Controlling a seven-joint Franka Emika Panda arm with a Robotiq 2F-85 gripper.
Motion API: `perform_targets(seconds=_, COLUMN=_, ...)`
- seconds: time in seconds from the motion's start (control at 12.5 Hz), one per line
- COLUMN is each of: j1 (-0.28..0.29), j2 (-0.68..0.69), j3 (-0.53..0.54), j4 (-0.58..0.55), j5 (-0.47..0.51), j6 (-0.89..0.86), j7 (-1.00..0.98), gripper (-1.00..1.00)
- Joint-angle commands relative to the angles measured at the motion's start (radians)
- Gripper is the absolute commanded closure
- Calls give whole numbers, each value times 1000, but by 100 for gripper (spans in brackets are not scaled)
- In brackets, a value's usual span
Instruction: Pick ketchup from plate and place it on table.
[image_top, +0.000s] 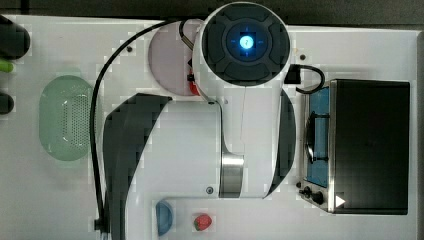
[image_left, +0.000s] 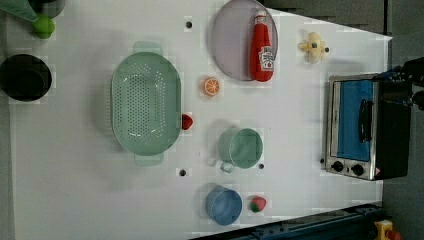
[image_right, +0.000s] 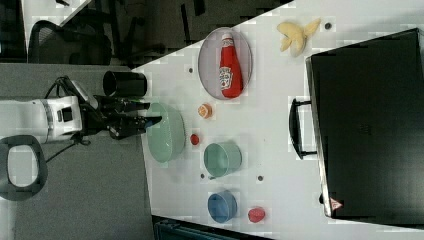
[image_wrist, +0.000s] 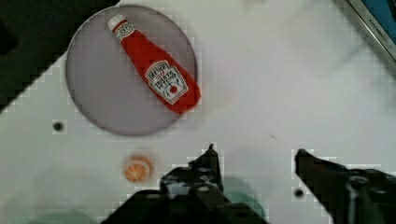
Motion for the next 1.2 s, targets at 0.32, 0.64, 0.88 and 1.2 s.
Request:
perform_targets(seconds=0.32, j1=-79, j2=-194, j3=48, j4=-121, j5=-1, j6=-130, j7=27, gripper=-100)
perform_targets(seconds=0.64, j1=-78, j2=-168, j3=54, j4=-120, j5=-1, j6=-85, j7=17, gripper=-100)
perform_targets(seconds=0.88, j1=-77, j2=-99, j3=67, j4=-118, j5=-1, j6=-60, j7=11, gripper=-100)
perform_targets(seconds=1.2, j1=-68, j2=16, j3=85, j4=-110, j5=-1, j6=43, j7=-80, gripper=-100)
